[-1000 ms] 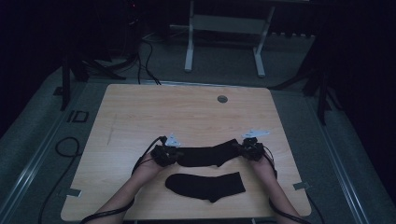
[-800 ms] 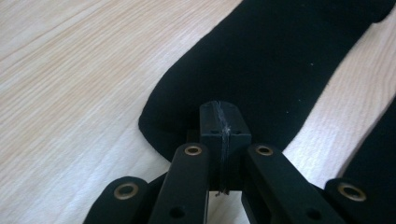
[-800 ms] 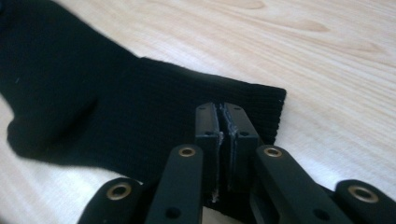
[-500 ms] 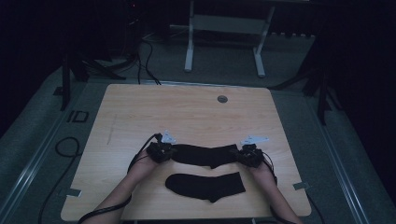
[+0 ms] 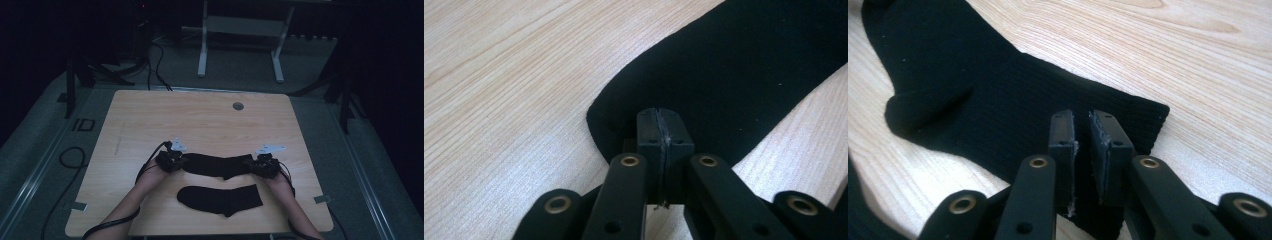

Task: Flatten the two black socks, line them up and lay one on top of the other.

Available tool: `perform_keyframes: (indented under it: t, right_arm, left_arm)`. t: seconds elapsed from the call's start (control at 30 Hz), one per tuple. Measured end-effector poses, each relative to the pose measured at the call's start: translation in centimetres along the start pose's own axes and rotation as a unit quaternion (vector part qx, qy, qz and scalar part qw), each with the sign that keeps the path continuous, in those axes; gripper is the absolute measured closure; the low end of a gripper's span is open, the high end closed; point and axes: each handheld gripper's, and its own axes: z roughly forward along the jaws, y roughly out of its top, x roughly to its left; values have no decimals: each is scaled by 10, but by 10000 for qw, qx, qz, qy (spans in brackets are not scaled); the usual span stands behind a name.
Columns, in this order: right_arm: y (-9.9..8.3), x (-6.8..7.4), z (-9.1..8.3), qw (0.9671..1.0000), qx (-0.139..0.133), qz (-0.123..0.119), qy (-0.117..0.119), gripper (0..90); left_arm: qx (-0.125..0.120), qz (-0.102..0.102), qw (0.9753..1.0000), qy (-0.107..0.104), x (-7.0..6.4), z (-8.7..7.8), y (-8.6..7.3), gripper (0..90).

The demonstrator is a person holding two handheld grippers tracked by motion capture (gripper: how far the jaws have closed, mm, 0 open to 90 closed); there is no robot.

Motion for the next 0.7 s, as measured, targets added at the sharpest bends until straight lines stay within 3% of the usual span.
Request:
perform_keyframes:
  t: [0.03,0.07,0.1,0.13,0.2,0.23,0.33,0.4,0.43,0.5,0.6,0.7]
  right_arm:
    - [1,1,-2,10000,-8,-82,35,719]
    - [1,1,-2,10000,-8,-82,35,719]
    - [2,1,-5,9998,29,-188,51,645]
    - [2,1,-5,9998,29,-188,51,645]
    - [4,2,-9,9997,-61,-221,82,588]
    - [6,2,-14,9995,-129,-238,160,516]
    - [8,5,-20,9990,-147,-341,231,431]
    - [9,6,-22,9991,-158,-350,204,431]
    - [10,8,-26,9990,-201,-352,181,327]
    - [10,9,-30,9989,-278,-316,181,319]
    - [8,9,-35,9992,-176,-177,322,341]
    - [2,12,-44,9993,-205,-174,244,341]
  left_arm:
    - [-35,-8,10000,22,0,-3,0,772]
    - [-86,-34,10000,0,0,-5,0,772]
    - [-196,-119,9997,-68,0,-9,0,657]
    - [-308,-181,9992,-152,0,-14,0,657]
    - [-573,-132,9978,-312,-4,-25,-1,583]
    - [-640,-110,9972,-365,-6,-29,-2,515]
    - [-691,-30,9965,-465,-12,-37,-5,477]
    - [-691,-30,9965,-465,-12,-37,-5,474]
    - [-716,-2,9960,-531,-16,-43,-9,467]
    - [-761,-48,9954,-576,-18,-47,-13,453]
    - [-871,-174,9934,-722,-22,-55,-21,431]
    - [-815,-178,9938,-734,-28,-61,-28,429]
